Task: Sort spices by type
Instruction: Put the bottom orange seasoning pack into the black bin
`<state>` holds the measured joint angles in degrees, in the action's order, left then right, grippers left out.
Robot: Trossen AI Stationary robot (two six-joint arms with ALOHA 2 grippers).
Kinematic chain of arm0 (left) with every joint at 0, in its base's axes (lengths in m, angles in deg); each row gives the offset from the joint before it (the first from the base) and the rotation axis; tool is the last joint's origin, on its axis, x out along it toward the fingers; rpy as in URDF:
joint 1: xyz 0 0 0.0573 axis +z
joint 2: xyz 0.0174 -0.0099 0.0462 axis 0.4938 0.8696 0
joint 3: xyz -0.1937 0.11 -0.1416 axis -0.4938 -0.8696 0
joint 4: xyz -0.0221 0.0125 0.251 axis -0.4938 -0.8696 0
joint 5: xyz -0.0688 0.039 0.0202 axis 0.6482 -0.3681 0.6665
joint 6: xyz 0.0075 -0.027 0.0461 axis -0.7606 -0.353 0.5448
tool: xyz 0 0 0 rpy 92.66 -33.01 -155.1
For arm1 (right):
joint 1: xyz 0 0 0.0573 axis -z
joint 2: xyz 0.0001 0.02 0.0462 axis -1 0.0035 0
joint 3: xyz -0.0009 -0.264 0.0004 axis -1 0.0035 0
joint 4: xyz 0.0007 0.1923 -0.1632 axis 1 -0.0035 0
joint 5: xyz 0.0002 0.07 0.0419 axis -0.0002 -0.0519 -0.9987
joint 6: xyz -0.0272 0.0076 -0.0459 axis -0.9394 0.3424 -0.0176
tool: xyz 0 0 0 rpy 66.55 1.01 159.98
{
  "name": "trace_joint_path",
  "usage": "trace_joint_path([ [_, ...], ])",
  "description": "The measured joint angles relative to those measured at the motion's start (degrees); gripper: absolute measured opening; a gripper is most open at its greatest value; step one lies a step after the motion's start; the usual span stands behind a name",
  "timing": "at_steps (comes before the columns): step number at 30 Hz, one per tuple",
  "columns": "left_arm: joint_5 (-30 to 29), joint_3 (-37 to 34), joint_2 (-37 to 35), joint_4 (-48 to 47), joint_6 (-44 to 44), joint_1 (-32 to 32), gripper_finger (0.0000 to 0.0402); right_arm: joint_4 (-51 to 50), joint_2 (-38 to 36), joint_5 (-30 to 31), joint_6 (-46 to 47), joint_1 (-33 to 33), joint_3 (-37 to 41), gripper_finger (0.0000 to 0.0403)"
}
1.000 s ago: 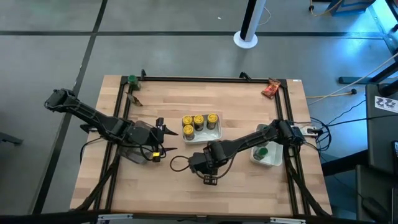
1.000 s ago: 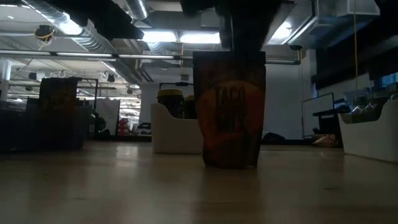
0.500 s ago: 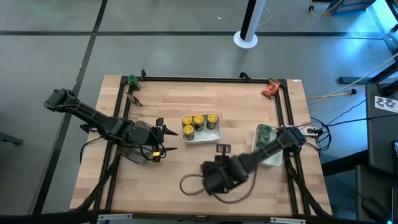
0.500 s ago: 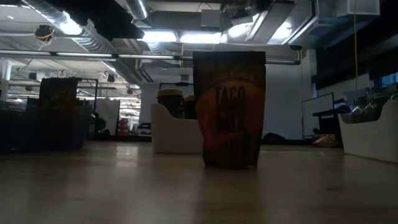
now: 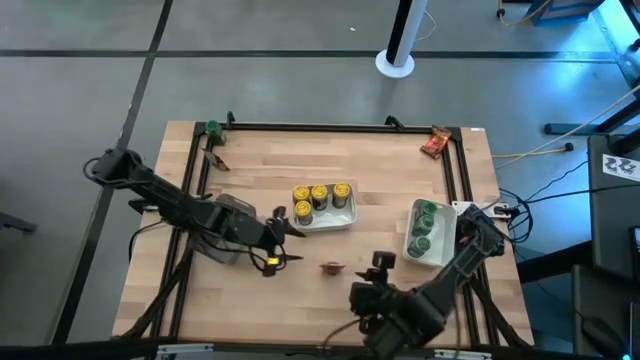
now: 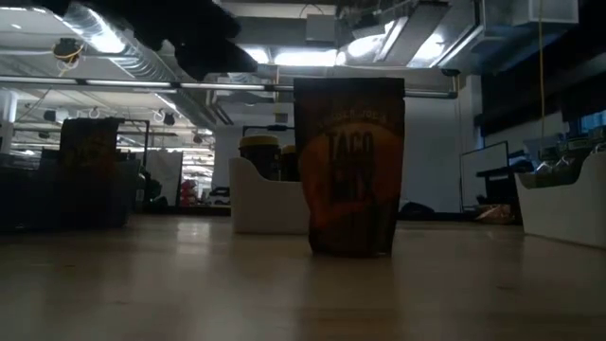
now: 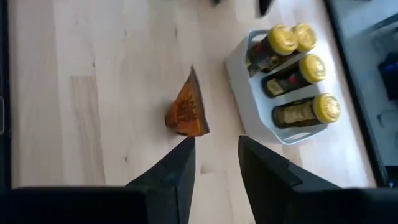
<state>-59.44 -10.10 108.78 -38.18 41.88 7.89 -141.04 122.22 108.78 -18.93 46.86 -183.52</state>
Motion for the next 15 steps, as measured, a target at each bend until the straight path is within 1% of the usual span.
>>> trace_joint_path([
  [2, 0.5, 2.3, 3.1, 0.0, 0.0, -0.4, 0.0267, 0.0, -0.9, 2.5, 2.8, -1.4, 1.7, 0.0121],
  [5, 0.6, 5.9, 7.8, -0.1, 0.5, -1.1, 0.0267, 0.0, -2.6, 5.4, 7.6, -3.4, 6.4, 0.0121],
  [12, 1.7, 13.5, 16.5, -0.1, 3.0, -3.1, 0.0267, -0.1, -6.6, 10.4, 24.2, -7.5, 22.2, 0.0121],
  [15, -0.4, 15.9, 19.5, -0.2, 2.3, -2.7, 0.0267, -0.1, -7.1, 13.5, 31.9, -8.9, 28.7, 0.0121],
])
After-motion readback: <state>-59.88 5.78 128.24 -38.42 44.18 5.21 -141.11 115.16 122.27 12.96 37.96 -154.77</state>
